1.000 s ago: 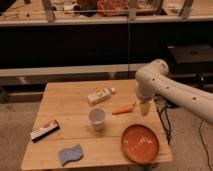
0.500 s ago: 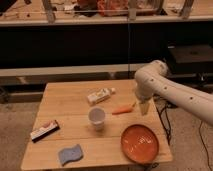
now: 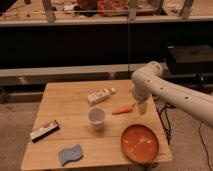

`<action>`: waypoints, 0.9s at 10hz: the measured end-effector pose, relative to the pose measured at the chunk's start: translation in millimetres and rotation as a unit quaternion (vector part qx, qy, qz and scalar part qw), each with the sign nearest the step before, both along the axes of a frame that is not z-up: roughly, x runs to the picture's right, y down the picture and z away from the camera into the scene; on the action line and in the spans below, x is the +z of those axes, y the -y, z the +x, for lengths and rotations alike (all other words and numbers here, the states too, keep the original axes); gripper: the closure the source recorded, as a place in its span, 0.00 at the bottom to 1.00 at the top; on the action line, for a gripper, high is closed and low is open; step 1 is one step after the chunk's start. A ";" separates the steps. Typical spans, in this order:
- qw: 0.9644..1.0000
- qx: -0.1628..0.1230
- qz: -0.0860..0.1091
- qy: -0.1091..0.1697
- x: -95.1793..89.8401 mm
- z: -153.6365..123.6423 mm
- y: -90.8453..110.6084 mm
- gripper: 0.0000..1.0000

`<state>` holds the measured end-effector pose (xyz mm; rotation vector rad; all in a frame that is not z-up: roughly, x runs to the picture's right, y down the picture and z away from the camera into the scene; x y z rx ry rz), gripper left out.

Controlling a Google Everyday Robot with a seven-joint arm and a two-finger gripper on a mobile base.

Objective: Place the pepper in the ceramic bowl

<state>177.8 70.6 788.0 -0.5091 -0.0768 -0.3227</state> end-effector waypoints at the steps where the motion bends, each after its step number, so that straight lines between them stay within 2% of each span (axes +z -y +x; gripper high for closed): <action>1: 1.000 -0.010 -0.002 0.009 3.2 -3.9 -1.1 0.20; 9: 0.997 -0.063 -0.010 0.051 20.9 -16.6 -8.0 0.20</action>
